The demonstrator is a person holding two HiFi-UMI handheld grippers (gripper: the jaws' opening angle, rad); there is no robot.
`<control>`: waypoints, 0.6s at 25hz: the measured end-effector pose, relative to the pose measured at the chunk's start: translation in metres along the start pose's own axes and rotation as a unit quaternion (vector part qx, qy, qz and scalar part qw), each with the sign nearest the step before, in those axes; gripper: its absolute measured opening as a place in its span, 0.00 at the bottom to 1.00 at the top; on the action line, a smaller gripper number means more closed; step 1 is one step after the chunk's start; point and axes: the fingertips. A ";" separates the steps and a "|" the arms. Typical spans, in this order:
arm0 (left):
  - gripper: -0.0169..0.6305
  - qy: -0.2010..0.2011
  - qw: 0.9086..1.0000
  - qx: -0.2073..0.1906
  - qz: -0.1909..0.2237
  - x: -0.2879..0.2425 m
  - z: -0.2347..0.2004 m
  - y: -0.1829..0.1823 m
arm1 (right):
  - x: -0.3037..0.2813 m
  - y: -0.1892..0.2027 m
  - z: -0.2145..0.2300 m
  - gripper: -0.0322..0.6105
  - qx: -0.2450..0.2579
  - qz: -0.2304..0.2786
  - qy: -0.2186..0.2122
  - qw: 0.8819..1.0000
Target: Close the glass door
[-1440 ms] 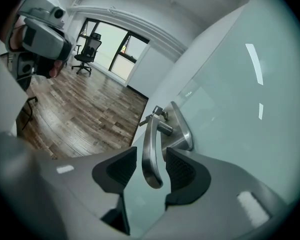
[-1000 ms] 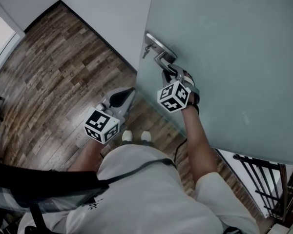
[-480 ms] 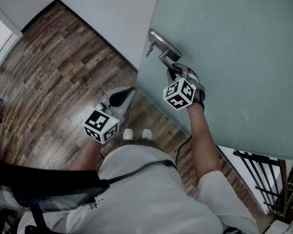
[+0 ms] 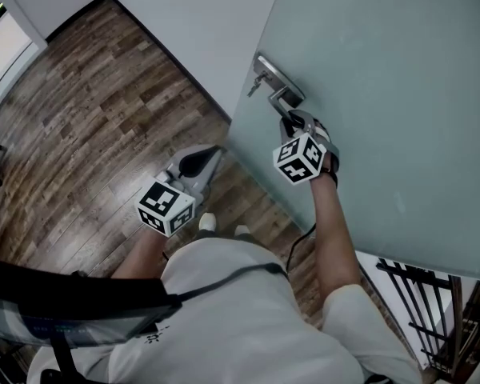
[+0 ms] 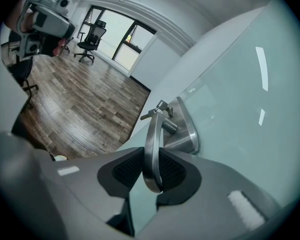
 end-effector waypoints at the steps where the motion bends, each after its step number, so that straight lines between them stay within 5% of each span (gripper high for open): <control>1: 0.03 -0.007 1.000 -0.001 0.002 0.001 0.002 0.000 | 0.001 0.002 -0.001 0.19 -0.001 0.001 -0.002 1.000; 15: 0.03 -0.093 0.995 -0.015 0.016 0.022 0.034 -0.005 | 0.025 -0.013 -0.028 0.19 0.014 0.042 -0.034 0.998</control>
Point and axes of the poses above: the fingertips, and each gripper's own axes: x backward along the fingers, z to its right, y out of its underside, and after that the axes turned 5 degrees about z, right-handed
